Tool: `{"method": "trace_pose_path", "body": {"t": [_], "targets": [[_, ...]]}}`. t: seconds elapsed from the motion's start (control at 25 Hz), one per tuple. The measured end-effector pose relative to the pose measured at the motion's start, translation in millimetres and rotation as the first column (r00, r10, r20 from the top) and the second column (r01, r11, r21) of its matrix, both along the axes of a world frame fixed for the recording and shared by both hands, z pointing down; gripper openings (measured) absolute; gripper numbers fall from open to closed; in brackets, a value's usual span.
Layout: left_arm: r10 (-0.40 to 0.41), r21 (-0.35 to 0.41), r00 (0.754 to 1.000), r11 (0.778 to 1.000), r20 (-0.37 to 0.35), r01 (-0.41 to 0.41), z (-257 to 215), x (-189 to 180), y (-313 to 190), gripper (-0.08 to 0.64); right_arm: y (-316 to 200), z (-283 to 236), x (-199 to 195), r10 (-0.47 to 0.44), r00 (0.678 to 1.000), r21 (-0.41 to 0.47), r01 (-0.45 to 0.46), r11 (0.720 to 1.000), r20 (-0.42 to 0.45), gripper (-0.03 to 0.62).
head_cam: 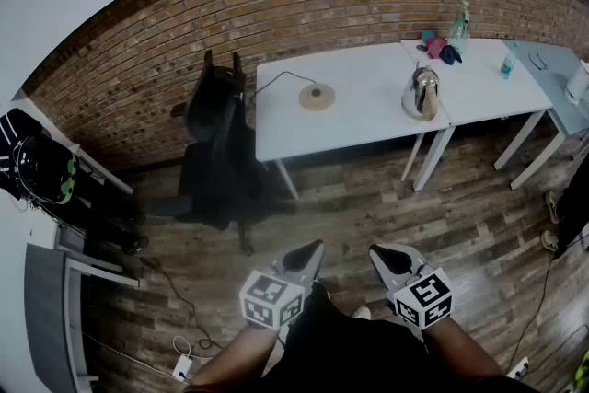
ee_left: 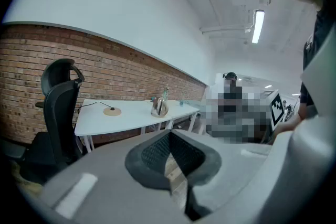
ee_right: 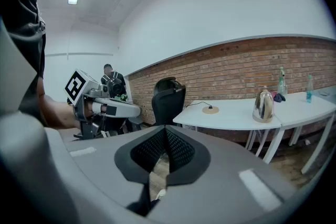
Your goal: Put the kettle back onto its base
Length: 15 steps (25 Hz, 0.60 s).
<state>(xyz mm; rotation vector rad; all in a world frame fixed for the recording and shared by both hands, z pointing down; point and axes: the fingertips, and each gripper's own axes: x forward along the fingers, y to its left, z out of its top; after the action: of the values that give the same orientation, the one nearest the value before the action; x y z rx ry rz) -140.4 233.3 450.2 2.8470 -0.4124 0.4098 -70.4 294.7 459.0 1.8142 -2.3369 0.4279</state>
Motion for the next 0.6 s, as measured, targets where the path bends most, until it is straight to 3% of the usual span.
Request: {"method": "trace_pose_path", "body": {"t": [0.6], "targets": [[-0.003,0.003,1.0,1.0,0.004,0.003,-3.1,0.4,-2.3,0.0,-2.6,-5.1,-1.9,-0.017,1.0,0.012,0.016,1.0,0.017,0.025]]}}
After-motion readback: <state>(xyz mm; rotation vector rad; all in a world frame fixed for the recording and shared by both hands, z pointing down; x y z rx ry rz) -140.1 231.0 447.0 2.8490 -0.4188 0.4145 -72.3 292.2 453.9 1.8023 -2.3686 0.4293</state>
